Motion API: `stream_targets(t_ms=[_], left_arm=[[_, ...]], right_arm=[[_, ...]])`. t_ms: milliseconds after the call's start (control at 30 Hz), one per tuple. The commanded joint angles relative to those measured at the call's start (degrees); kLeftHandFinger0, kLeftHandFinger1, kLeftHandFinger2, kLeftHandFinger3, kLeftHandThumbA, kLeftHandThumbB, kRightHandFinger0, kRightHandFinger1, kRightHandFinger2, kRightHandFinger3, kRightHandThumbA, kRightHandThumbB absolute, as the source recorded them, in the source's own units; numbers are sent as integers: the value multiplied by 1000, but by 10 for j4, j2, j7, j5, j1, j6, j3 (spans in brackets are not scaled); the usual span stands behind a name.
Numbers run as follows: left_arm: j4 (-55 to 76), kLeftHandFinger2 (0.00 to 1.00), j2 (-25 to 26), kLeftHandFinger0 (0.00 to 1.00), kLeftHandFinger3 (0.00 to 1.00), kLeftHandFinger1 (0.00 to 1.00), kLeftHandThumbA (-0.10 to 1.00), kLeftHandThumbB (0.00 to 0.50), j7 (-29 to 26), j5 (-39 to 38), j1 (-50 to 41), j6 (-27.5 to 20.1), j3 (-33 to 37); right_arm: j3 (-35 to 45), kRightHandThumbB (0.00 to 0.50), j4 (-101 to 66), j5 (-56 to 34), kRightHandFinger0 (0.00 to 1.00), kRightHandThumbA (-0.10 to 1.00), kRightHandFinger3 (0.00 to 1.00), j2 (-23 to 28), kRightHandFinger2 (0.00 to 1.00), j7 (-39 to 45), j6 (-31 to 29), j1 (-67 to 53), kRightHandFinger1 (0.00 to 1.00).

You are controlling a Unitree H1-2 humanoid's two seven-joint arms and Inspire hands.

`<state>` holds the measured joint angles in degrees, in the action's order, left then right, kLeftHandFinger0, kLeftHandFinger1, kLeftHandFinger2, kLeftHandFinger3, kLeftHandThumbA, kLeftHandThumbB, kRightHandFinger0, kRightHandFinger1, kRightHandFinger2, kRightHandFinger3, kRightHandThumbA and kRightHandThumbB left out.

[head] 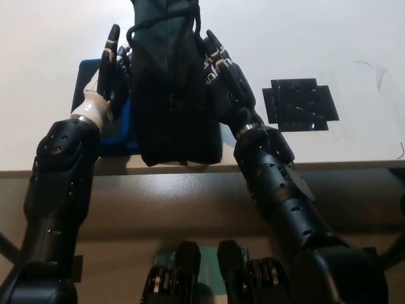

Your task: Use both hands to pick up the lunch bag on the right hand side and smoothly move it near the note book on the left hand side

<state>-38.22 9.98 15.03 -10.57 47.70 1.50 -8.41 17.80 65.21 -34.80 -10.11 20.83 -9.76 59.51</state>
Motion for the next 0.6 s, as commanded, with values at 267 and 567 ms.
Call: stream_targets(t_ms=[267, 567], left_arm=[[47, 1000, 37, 1000, 1000, 1000, 1000, 337, 2, 30, 4, -5, 27], [96, 1000, 73, 1000, 1000, 1000, 1000, 350, -25, 88, -41, -31, 45]], right_arm=[[-114, 276, -10, 204, 1000, 1000, 1000, 26, 1000, -121, -164, 12, 1000], [-121, 329, -199, 249, 1000, 1000, 1000, 94, 1000, -141, -153, -82, 1000]])
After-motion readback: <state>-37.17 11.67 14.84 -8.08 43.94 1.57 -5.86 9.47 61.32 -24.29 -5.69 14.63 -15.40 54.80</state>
